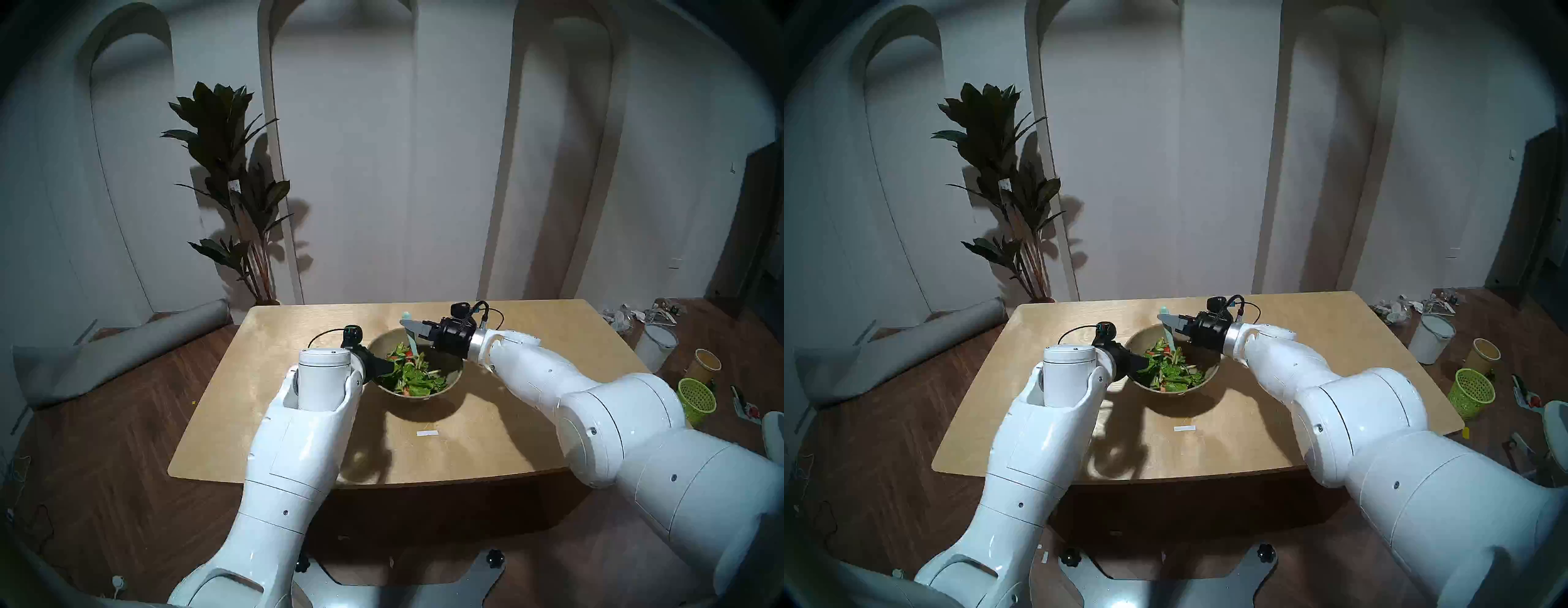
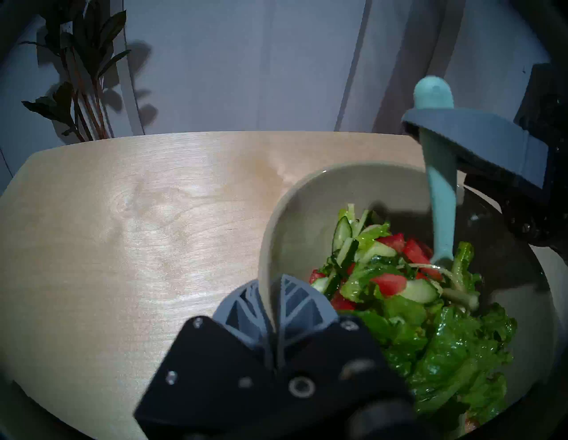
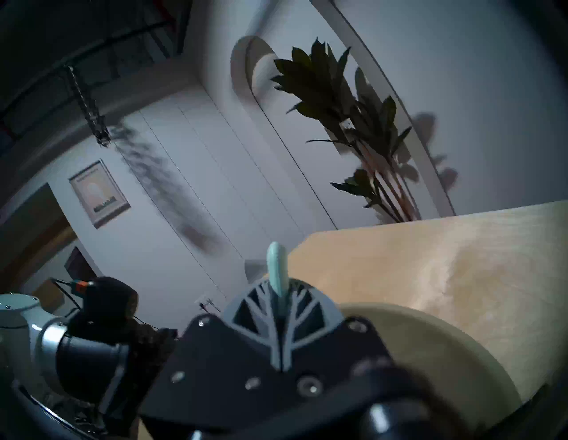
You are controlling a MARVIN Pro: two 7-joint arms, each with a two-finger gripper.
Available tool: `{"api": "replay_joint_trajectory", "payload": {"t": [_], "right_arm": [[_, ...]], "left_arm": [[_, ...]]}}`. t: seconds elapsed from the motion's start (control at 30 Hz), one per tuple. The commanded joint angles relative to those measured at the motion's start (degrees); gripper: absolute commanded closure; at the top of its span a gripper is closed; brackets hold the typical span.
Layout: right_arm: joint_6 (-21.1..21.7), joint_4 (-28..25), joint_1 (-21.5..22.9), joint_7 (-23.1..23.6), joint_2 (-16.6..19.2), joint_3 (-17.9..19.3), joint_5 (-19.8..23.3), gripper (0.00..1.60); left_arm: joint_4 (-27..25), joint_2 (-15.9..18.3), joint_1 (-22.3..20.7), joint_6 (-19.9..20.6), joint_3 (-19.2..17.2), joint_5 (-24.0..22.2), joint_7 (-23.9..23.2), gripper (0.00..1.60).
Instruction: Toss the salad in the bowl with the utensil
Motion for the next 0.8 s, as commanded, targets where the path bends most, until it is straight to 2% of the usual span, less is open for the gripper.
{"api": "replay_joint_trajectory", "payload": {"t": [0.0,0.13,0.47,0.53,0.63,0.77], "right_arm": [[0.90,-1.00,0.61,6.44,0.18,2.11,2.69,1.60],[1.17,-0.74,1.15,10.36,1.54,2.83,3.05,1.60],[-0.87,-2.38,3.12,14.84,5.08,3.07,2.41,1.60],[-1.15,-2.57,3.50,14.77,5.58,3.00,2.26,1.60],[-2.22,-2.26,4.96,12.04,6.72,2.57,1.37,1.60],[-2.93,-1.75,6.11,8.70,6.27,2.11,0.55,1.60]], "left_arm": [[-0.39,-0.13,-0.60,0.04,0.17,0.02,-0.09,1.60],[-0.39,-0.12,-0.61,0.07,0.18,0.02,-0.09,1.60],[-0.39,-0.13,-0.60,0.04,0.18,0.01,-0.09,1.60],[-0.38,-0.13,-0.59,0.03,0.17,0.01,-0.08,1.60],[-0.38,-0.14,-0.58,0.00,0.16,0.01,-0.07,1.60],[-0.37,-0.14,-0.55,-0.04,0.15,0.01,-0.06,1.60]]}}
